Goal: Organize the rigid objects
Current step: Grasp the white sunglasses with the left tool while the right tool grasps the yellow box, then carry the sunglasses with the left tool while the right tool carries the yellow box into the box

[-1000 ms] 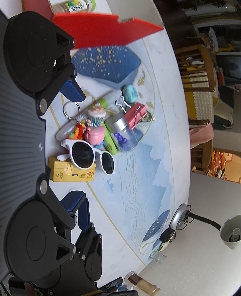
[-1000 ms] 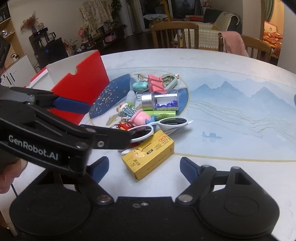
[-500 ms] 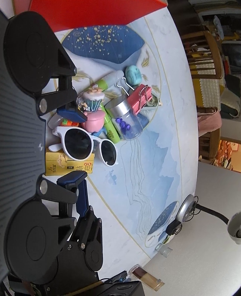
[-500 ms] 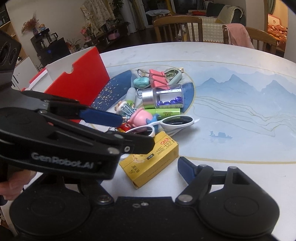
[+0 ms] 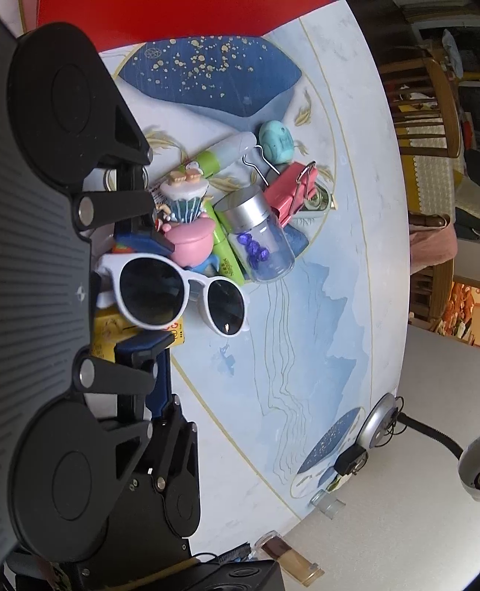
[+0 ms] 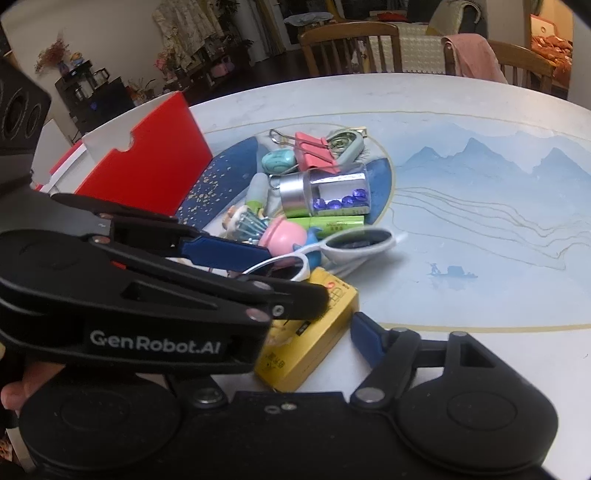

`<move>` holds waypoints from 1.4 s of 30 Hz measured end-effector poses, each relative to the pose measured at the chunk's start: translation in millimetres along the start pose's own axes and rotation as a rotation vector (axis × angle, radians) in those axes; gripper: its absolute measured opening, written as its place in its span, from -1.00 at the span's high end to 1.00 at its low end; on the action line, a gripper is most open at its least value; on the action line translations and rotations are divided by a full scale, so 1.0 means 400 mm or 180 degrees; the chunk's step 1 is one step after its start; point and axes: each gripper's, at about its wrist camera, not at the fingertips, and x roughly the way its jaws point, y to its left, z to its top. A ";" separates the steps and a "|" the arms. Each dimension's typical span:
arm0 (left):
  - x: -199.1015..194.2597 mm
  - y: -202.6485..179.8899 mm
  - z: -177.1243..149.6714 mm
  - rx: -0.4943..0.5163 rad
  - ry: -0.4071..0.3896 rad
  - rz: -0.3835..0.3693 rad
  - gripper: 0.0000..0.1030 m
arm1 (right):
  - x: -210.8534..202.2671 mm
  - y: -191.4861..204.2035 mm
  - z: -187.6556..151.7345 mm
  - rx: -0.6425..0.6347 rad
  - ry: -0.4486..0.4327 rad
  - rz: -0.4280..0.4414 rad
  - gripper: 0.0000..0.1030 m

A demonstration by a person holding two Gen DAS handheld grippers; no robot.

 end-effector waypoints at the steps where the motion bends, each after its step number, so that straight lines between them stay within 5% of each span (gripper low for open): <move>1: 0.000 0.004 0.001 -0.0040 -0.0003 -0.0017 0.20 | 0.000 -0.004 0.001 0.0029 0.0004 -0.0015 -0.21; 12: -0.022 -0.002 -0.006 -0.0135 -0.0076 -0.0111 0.21 | -0.026 -0.029 -0.009 0.0363 0.0121 -0.0123 0.30; 24: -0.091 -0.050 -0.026 -0.0143 -0.0194 -0.0304 0.22 | -0.122 -0.037 -0.028 0.0439 0.0084 -0.0118 0.33; 42: -0.130 0.017 -0.101 -0.0382 -0.0170 -0.0103 0.23 | -0.113 0.014 -0.085 0.0215 0.0285 0.0027 0.29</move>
